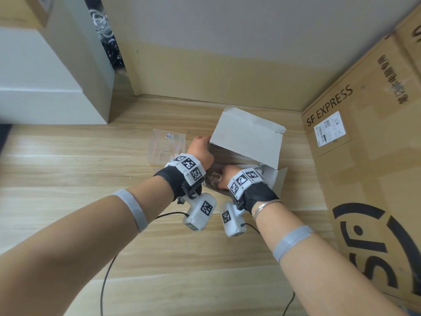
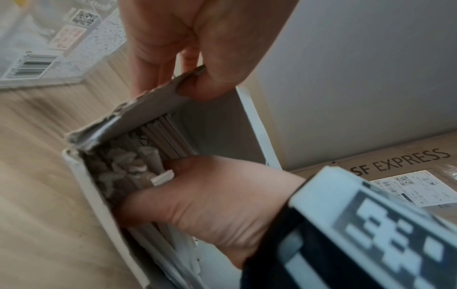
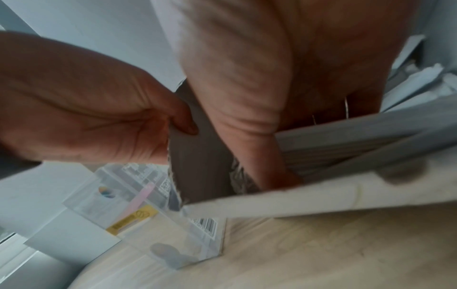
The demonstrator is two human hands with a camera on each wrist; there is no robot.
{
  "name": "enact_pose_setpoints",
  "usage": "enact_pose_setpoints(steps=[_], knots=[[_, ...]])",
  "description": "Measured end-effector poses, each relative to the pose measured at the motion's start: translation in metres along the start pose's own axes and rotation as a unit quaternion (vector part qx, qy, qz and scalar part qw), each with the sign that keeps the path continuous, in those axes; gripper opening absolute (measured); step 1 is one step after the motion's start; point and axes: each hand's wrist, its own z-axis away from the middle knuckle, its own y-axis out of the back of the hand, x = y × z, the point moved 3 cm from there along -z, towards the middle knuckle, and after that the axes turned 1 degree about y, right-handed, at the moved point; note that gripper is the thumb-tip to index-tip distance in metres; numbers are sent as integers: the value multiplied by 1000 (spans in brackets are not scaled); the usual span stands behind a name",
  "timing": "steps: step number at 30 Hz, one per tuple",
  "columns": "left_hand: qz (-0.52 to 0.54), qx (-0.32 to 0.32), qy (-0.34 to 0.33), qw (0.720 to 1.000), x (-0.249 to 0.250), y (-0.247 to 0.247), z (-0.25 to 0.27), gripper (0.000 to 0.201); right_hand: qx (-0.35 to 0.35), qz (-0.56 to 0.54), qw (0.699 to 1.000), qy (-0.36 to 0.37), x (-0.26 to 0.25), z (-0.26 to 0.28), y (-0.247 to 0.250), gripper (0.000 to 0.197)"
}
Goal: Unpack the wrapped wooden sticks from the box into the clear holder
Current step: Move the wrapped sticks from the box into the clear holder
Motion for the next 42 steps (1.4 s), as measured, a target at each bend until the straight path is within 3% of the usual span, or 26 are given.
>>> enact_pose_setpoints(steps=[5,11,18,27,30,35,39,42], knots=[[0,-10,0,1000,-1,1,-1,52,-40,38,998,-12,1,-7,-15,30],[7,-6,26,1000,-5,1,1,49,-20,10,1000,6,-3,4,-1,36],[-35,-24,57,997,-9,4,-1,46,116,-161,979,38,7,1,28,28],[-78,-61,59,993,-9,9,-2,45,222,-379,890,120,3,13,43,12],[-68,-33,53,996,-5,21,0,52,254,-393,875,122,-1,14,51,15],[-27,52,-20,998,11,59,3,51,325,-417,834,159,-20,21,73,18],[-17,120,0,993,-6,89,2,46,361,-445,791,215,-45,29,88,12],[-64,113,50,990,-28,98,-1,44,360,-470,764,256,-66,34,94,12]])
